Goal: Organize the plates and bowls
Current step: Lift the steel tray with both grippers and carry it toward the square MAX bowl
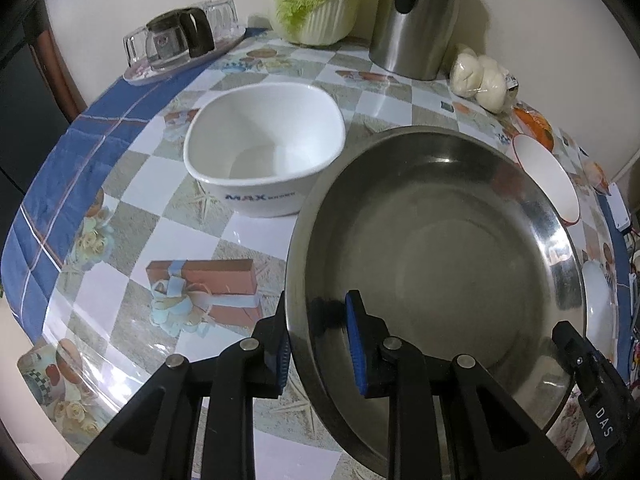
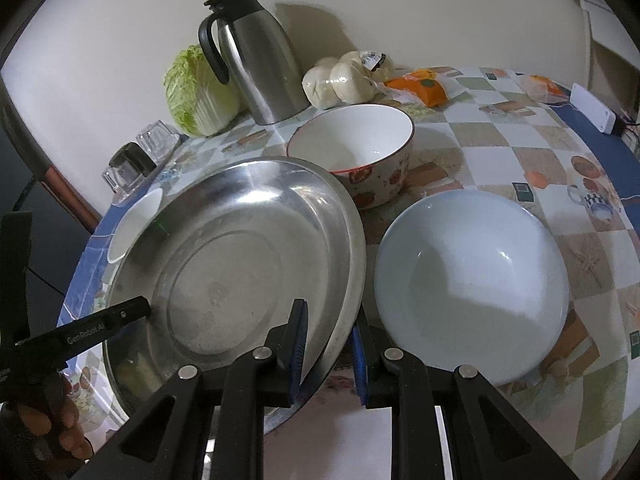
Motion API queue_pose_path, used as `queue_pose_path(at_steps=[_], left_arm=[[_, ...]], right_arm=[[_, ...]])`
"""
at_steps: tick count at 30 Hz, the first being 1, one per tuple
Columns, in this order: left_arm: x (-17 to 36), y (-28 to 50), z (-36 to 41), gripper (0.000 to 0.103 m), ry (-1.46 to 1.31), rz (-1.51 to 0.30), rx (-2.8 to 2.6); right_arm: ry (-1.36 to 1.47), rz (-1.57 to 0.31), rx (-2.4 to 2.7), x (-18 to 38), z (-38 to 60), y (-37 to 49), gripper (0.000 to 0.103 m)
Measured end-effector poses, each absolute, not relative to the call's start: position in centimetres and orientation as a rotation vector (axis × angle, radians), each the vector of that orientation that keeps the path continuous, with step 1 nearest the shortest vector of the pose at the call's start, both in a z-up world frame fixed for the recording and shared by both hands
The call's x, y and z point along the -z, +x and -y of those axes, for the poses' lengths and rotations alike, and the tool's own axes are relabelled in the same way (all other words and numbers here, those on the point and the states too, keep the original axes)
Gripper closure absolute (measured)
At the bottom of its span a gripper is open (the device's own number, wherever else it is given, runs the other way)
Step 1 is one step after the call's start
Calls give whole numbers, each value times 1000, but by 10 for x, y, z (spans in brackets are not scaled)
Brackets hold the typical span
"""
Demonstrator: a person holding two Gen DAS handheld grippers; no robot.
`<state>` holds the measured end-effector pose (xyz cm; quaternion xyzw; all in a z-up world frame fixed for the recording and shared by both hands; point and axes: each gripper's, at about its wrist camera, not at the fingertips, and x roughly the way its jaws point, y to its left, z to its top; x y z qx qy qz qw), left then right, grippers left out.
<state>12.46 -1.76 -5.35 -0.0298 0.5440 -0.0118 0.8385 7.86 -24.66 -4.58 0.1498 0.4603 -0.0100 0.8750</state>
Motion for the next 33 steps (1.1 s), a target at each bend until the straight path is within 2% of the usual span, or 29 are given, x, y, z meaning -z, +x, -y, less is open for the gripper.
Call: queue_pose_path(at_steps=[25,31,33], left_arm=[[54,119,19,78,-41,-1159,21],[54,117,17,75,-52,-1155,30],[52,116,17,71,-55,-1150,29]], right_arm=[[277,-990,39,48,239,77,81],[276,-992,36,48,238,78,81],[276,-992,38,48,238,78,81]])
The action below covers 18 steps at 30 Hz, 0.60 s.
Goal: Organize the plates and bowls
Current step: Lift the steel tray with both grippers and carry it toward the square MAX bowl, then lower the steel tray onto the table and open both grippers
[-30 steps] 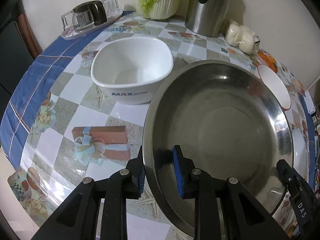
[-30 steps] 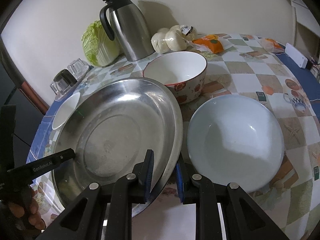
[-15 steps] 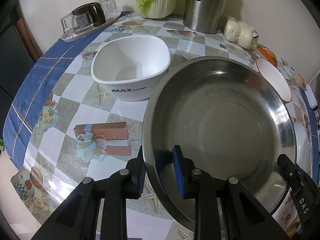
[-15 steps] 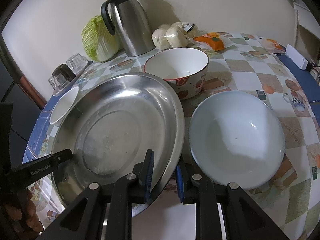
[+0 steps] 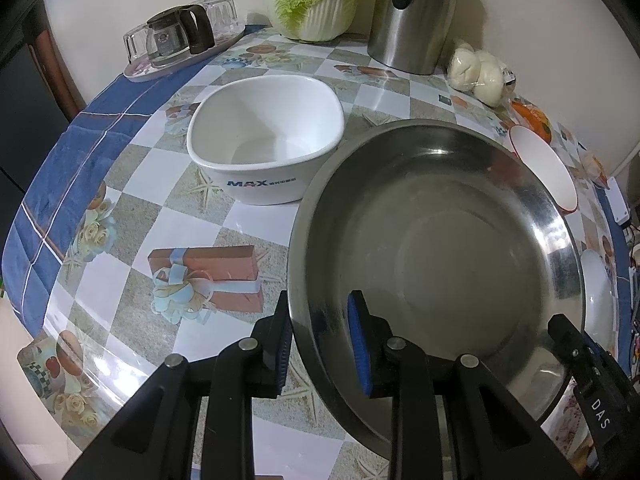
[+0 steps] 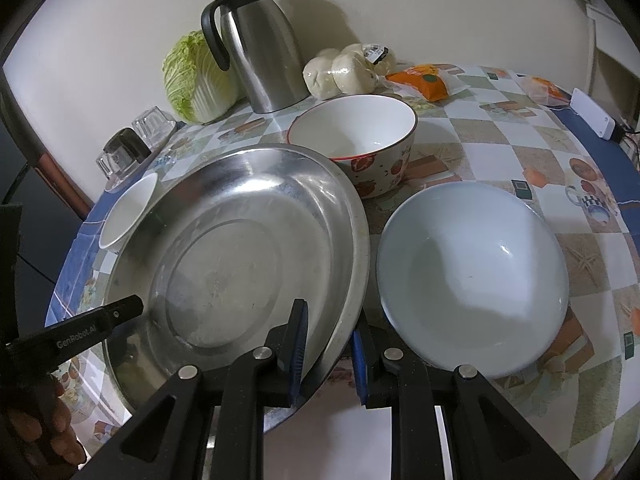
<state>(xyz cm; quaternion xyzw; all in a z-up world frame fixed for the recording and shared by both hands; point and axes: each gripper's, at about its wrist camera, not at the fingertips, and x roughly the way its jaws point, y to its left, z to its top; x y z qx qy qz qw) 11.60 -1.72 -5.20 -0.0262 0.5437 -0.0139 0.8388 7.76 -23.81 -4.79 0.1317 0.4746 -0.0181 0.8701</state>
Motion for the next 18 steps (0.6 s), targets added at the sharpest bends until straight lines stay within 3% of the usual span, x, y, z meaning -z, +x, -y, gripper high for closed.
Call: queue_pose_path(at_steps=[2,7,12,14,16,18], left_arm=[[49,114,16,59,-60,-1138,27],[40,109,13,48,-72,-1107,25],[33,104,11,41,-76,-1081,15],[31,103,12,32,-61,-1077,10],[30,102,14,29,-51,-1075,12],[28,101,16,22,-37,-1069,12]], right_arm=[[275,-989,39,47,239,77,80],[269,-979,57,40,241,74,78],[249,-950,72,30,240,68,68],[240,-941,77,26,240,66,68],[235,-938,79,24,239,65,60],[225,-938,84,23,238,64,44]])
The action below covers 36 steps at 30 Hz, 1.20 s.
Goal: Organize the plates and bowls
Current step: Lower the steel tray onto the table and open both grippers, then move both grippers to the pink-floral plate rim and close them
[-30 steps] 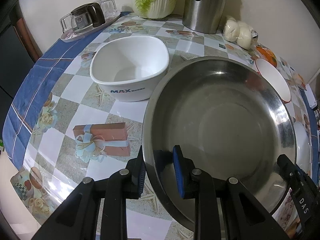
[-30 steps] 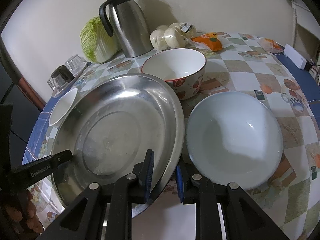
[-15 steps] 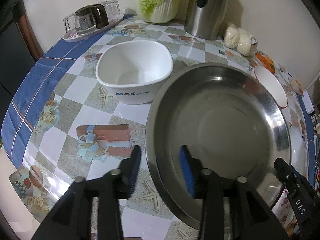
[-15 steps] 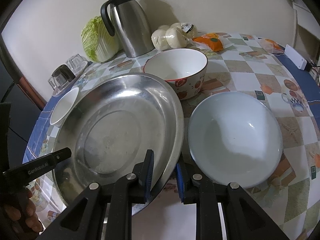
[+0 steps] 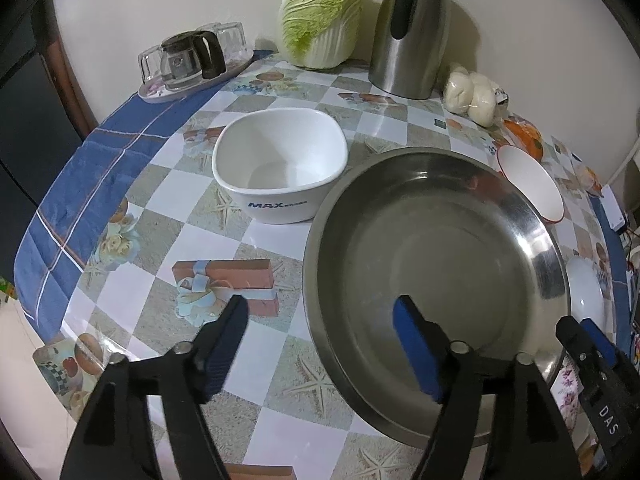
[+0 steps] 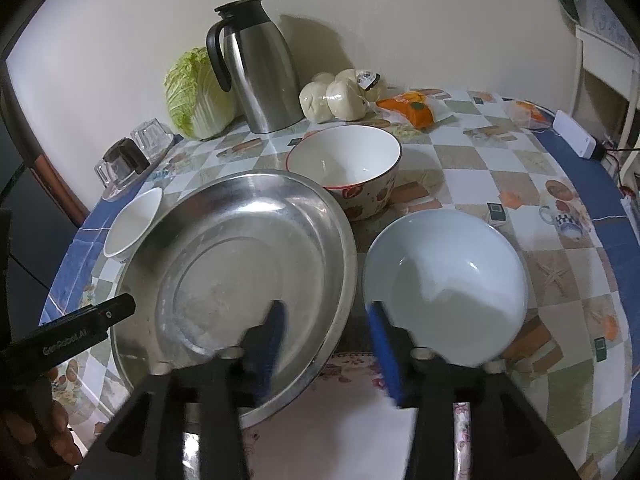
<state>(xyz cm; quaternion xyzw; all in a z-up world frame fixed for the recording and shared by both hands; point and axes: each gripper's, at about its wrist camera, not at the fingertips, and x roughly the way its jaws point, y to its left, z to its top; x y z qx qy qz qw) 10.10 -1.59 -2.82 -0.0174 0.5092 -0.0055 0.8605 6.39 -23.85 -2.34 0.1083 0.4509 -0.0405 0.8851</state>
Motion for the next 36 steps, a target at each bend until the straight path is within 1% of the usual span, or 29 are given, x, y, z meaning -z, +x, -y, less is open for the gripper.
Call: queue_pose_path(at_steps=[1,2,3,5,6,7,9,17,21,26,30,36], left_arm=[[27,100,17,19,-30,-1064,10],[26,99,18,18,-22,-1058,9],[25,98,19,18,-18,-1055,9],[24,96,20,11,-13,-1051,9],[23,95,20,10,-12,-1047,8],[23,94,21,10,-12,-1044,6],[22,92,21,10,-12,-1041,6],[19,83,20,9,-46,-1024,2],[18,77,21,9,-57,-1016,5],[13,68,22,9,-88,-989,19],[7,59,26,9,-93,-948,27],[2,47,40,9,-55,-960,104]], right_arm=[[218,-937,86,22,238,63,43],[211,-936,88,21,237,62,41],[206,-934,91,21,238,62,36],[202,-931,99,20,239,60,30],[203,-930,102,19,239,59,28],[205,-931,104,19,240,58,27],[203,-929,112,18,241,56,21],[172,-922,124,12,239,46,11],[165,-913,133,9,239,38,3],[162,-906,141,6,239,28,0],[186,-899,148,5,243,19,0],[234,-901,166,5,253,4,0]])
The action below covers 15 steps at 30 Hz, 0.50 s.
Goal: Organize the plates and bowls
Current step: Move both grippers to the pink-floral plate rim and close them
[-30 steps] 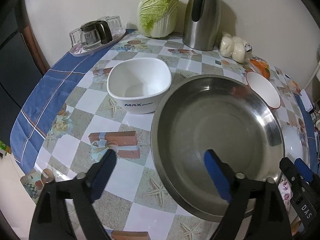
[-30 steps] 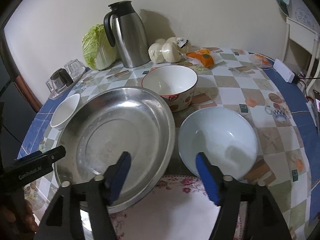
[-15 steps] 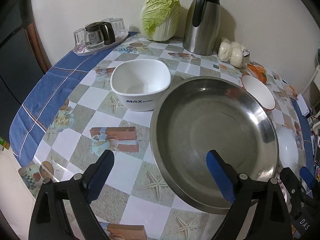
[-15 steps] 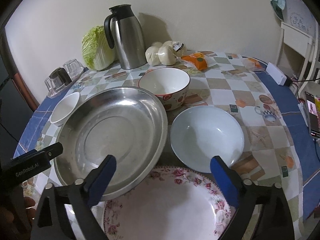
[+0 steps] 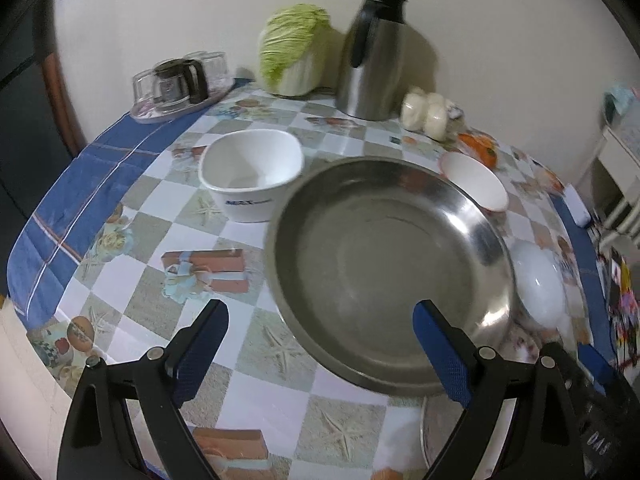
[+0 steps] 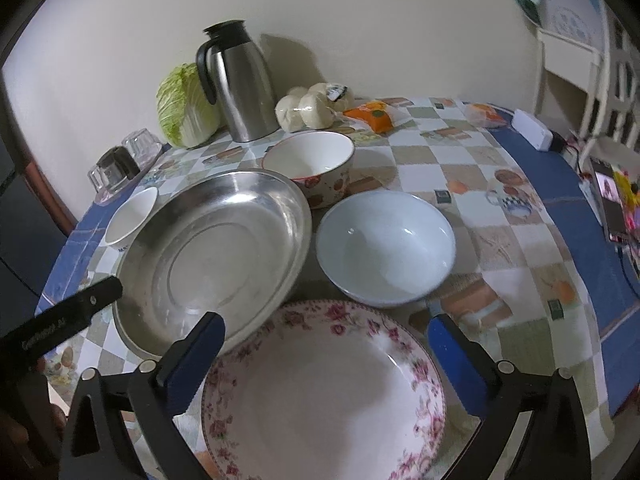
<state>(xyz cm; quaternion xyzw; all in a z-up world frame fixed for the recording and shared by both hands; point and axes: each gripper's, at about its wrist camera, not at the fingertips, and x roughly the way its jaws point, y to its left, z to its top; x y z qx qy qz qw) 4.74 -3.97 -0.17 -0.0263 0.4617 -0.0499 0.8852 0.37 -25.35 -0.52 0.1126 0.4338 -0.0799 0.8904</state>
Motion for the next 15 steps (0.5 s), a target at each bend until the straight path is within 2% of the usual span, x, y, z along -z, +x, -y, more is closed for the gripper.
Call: queue_pose_path(at_steps=[15], left_arm=[[-6,19,66,9,-56,-1010,231]], right_arm=[[341,-915,231,1,288,-24,0]])
